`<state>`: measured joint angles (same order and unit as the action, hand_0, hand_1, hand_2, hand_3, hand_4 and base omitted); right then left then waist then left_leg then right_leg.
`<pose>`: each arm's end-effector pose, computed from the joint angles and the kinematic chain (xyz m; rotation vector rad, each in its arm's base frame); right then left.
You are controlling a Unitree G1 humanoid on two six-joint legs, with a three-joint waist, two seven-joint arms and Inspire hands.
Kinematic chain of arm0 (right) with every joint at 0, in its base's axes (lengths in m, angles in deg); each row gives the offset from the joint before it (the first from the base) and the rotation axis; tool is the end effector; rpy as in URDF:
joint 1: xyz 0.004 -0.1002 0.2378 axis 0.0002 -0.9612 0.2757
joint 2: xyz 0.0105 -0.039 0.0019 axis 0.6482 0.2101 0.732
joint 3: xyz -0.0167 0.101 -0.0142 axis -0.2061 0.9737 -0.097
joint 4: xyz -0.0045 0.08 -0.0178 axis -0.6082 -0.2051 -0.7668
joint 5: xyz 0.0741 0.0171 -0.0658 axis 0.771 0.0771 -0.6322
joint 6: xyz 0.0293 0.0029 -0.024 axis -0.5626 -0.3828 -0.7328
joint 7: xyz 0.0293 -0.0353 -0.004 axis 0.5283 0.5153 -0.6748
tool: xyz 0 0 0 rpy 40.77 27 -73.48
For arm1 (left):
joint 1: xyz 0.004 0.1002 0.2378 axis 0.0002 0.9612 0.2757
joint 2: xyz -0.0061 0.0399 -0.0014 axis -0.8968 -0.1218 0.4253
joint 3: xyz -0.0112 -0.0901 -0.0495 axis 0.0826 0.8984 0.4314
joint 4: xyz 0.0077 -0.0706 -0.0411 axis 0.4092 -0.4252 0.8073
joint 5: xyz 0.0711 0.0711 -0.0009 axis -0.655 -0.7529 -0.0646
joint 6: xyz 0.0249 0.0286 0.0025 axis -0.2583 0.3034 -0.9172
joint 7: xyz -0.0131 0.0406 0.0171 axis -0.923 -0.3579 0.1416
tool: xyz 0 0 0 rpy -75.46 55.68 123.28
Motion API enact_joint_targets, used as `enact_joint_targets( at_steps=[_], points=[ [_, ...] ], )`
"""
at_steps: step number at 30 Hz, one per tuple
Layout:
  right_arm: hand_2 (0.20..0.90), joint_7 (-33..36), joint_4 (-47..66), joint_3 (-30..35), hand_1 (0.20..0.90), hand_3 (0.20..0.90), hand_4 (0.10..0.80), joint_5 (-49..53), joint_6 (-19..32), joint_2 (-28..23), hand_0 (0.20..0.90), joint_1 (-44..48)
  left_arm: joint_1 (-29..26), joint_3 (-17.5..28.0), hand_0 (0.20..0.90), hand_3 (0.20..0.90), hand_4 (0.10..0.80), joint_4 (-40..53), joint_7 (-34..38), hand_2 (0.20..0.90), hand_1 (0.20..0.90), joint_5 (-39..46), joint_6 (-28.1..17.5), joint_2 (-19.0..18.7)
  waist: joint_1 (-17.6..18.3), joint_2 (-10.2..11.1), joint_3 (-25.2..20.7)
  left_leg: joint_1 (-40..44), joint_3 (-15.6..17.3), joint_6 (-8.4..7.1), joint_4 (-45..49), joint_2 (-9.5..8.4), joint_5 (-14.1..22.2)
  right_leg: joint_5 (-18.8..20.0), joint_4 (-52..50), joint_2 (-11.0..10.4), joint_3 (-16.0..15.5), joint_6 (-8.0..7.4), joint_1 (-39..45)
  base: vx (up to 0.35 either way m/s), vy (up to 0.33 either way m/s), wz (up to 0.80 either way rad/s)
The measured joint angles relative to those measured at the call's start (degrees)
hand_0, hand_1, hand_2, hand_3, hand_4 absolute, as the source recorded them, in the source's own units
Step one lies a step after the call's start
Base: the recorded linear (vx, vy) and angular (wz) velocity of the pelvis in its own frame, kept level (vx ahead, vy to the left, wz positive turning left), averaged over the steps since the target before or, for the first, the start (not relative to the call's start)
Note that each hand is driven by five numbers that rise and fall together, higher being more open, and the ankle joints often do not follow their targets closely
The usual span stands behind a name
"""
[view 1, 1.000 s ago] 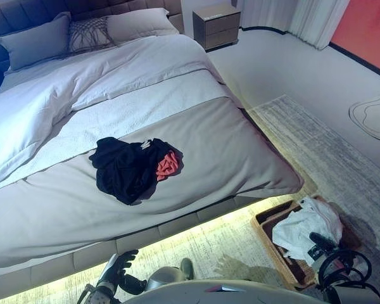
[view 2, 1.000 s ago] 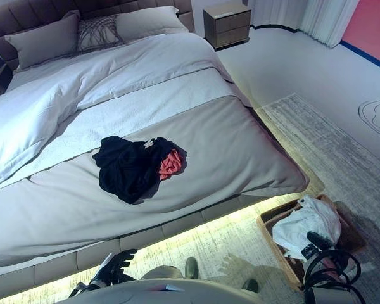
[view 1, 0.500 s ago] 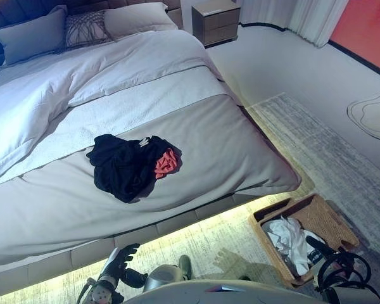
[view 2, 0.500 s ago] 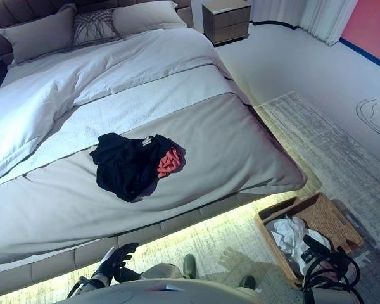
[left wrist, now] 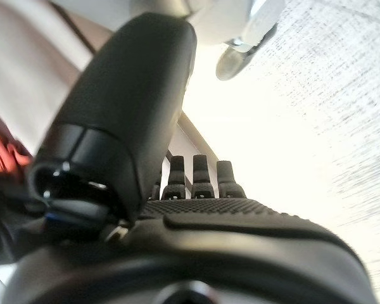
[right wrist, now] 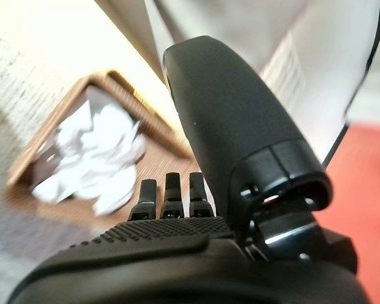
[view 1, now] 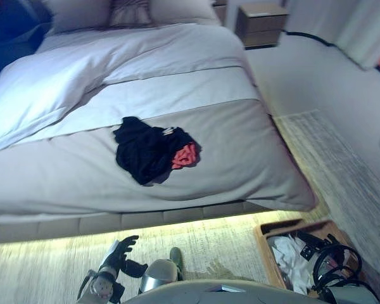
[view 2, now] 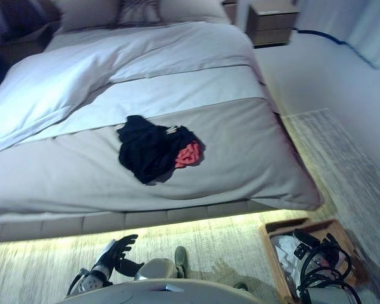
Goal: Pick up the clothes from the bed and place them into the basket
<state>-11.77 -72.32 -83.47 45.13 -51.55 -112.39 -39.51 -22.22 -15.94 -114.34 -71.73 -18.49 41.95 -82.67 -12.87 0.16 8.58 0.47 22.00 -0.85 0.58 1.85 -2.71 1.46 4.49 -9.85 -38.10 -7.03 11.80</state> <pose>0.1387 -0.2892 -0.0717 0.0621 0.7855 -0.8996 0.0702 0.2361 -0.1049 0.5593 0.8991 -0.1098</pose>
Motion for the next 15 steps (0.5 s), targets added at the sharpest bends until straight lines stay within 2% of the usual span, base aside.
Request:
enact_joint_targets(
  at_steps=[1,4,5,7,8,9,10,11,12,13,15],
  points=[
    [0.900,-1.3,0.9,-0.7,0.900,0.900,0.800,-3.6,-0.1,0.3,0.900,1.3,0.4,0.2,0.900,0.900,0.800,-0.3,0.1,0.900,0.900,0.0,0.9,0.1,0.2,0.1,0.1,0.3,-0.3,1.25,-0.1,-1.01,0.0,0.0,-1.4,-0.8,0.0,-0.03,0.1,0.179,0.220,0.19],
    [0.900,-3.0,1.7,-3.1,0.900,0.900,0.800,-8.5,-0.7,0.5,0.900,1.9,0.1,0.8,0.900,0.900,0.800,-0.5,0.2,0.900,0.900,0.0,1.6,0.2,0.3,0.2,0.0,1.7,-1.8,1.98,-2.3,-1.72,0.4,-0.6,-7.2,-2.9,1.3,-0.86,-0.5,0.165,0.236,0.36],
    [0.900,-3.7,1.7,-4.0,0.900,0.900,0.800,-10.0,-1.1,0.5,0.900,1.9,-0.3,0.9,0.900,0.900,0.800,-0.5,0.1,0.900,0.900,0.0,1.6,0.2,0.5,0.0,-0.1,2.5,-3.1,2.29,-3.5,-1.88,0.5,-1.1,-12.3,-4.3,1.9,-1.54,-1.6,0.113,0.208,0.55],
    [0.900,-4.1,1.7,-4.6,0.900,0.900,0.800,-11.4,-2.3,0.7,0.900,1.7,-2.0,0.8,0.900,0.900,0.800,-0.4,0.0,0.900,0.900,0.0,1.6,0.0,0.6,0.4,-0.2,3.3,-4.6,4.06,-4.2,-2.23,0.7,-2.0,-25.7,-8.3,5.3,-2.79,-6.0,0.121,0.195,0.74],
    [0.900,-4.5,2.0,-6.3,0.900,0.900,0.800,-12.5,-2.9,1.1,0.900,1.4,-3.1,0.5,0.900,0.900,0.800,0.0,0.0,0.900,0.900,0.1,2.1,-0.6,0.7,1.8,-0.3,3.3,-6.4,6.50,-3.2,-3.80,0.7,-1.0,-36.3,-12.1,9.6,-3.55,-9.9,0.058,0.095,0.73],
    [0.900,-4.8,2.2,-7.1,0.900,0.900,0.800,-13.0,-3.3,1.2,0.900,1.2,-3.4,0.4,0.900,0.900,0.800,0.4,0.0,0.900,0.900,0.1,2.5,-0.9,1.0,2.5,-0.3,3.3,-7.3,7.12,-2.8,-4.42,0.9,0.3,-39.8,-13.3,11.4,-3.92,-11.5,0.056,-0.050,0.95],
    [0.900,-5.2,2.4,-8.1,0.900,0.900,0.800,-13.4,-3.4,1.4,0.900,0.8,-4.3,0.2,0.900,0.900,0.800,1.0,0.0,0.900,0.900,0.5,3.3,-1.2,1.9,2.6,-0.4,3.6,-9.6,8.28,-2.1,-4.45,0.8,1.3,-44.1,-13.3,14.7,-2.94,-13.5,0.095,-0.162,0.77],
    [0.900,-5.9,2.4,-8.4,0.900,0.900,0.800,-13.4,-3.5,1.5,0.900,0.8,-5.3,-0.8,0.900,0.900,0.800,1.3,0.4,0.900,0.900,1.5,3.9,-1.7,2.1,2.3,-0.3,4.1,-12.5,9.07,-2.0,-3.87,1.3,0.7,-45.9,-11.1,17.7,-3.15,-15.5,0.113,-0.191,0.94],
    [0.900,-6.5,2.9,-9.1,0.900,0.900,0.800,-13.6,-3.5,1.7,0.900,1.0,-6.0,-0.7,0.900,0.900,0.800,1.2,0.8,0.900,0.900,2.0,4.2,-2.1,3.3,1.6,-0.2,3.8,-14.4,9.07,-1.8,-2.82,1.3,0.2,-43.8,-7.1,21.1,-3.55,-16.6,0.126,-0.233,0.88],
    [0.900,-6.8,3.2,-9.1,0.900,0.900,0.800,-13.8,-3.4,1.6,0.900,1.0,-6.5,-0.7,0.900,0.900,0.800,1.2,1.0,0.900,0.900,2.4,4.3,-2.5,4.4,1.4,-0.1,3.8,-16.1,9.02,-1.9,-2.63,1.1,-0.2,-40.7,-5.3,21.9,-3.91,-17.0,0.161,-0.282,0.95],
    [0.900,-7.4,3.3,-8.9,0.900,0.900,0.800,-13.8,-3.3,1.1,0.900,1.1,-6.4,-0.7,0.900,0.900,0.800,1.2,1.7,0.900,0.900,3.4,4.7,-2.7,5.8,1.9,-0.1,4.1,-18.9,9.08,-1.7,-3.70,0.8,-0.3,-33.4,-4.3,21.8,-4.07,-18.3,0.244,-0.361,0.84]
  ],
)
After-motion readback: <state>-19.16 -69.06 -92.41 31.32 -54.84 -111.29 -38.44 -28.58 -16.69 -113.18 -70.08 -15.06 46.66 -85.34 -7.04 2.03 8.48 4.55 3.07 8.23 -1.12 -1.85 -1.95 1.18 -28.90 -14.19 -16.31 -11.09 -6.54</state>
